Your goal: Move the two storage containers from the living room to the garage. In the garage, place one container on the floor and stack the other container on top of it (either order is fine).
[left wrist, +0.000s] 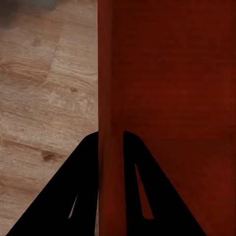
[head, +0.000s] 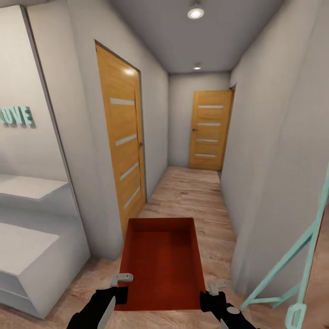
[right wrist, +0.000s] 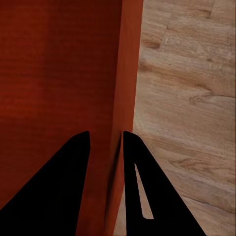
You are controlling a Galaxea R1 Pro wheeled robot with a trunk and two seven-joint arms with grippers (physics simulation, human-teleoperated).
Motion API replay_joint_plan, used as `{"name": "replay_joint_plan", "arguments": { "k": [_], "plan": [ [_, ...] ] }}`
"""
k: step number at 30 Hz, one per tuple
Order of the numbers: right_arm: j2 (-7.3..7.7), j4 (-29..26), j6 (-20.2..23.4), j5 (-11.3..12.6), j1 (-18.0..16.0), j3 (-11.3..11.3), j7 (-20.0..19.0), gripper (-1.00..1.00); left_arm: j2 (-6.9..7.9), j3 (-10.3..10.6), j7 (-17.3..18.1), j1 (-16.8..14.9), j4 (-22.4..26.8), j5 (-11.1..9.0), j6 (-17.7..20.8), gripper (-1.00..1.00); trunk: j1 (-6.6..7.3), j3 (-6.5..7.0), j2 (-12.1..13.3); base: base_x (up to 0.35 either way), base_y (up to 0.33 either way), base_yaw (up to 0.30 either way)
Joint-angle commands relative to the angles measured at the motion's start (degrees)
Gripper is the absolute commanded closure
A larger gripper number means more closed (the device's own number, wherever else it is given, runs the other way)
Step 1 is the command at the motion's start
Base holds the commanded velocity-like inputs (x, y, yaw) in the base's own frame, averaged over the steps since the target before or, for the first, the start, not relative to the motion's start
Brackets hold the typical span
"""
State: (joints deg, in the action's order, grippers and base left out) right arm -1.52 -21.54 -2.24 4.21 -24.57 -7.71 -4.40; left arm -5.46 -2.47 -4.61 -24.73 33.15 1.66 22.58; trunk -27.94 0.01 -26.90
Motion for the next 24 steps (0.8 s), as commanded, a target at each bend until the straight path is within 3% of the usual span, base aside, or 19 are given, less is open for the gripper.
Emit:
{"name": "replay_joint_plan", "arguments": {
  "k": [1, 10, 24],
  "plan": [
    [0.03, 0.0, -0.2, 0.0, 0.1, -2.7, -0.2, 1.00, -0.08, -1.6, -0.3, -0.1, 0.2, 1.3, 0.4, 1.00, -0.05, -0.02, 0.0, 0.299, 0.158, 0.000],
    [0.03, 0.0, -0.2, 0.0, 0.1, -2.7, -0.2, 1.00, -0.16, -1.6, -0.3, -0.1, 0.2, 1.3, 0.4, 1.00, -0.05, -0.02, 0.0, 0.299, 0.157, -0.025],
    [0.03, 0.0, -0.2, 0.0, 0.1, -2.7, -0.2, 1.00, -0.19, -1.6, -0.3, -0.1, 0.2, 1.4, 0.4, 1.00, -0.05, -0.02, 0.0, 0.299, 0.155, -0.267]
  ]
}}
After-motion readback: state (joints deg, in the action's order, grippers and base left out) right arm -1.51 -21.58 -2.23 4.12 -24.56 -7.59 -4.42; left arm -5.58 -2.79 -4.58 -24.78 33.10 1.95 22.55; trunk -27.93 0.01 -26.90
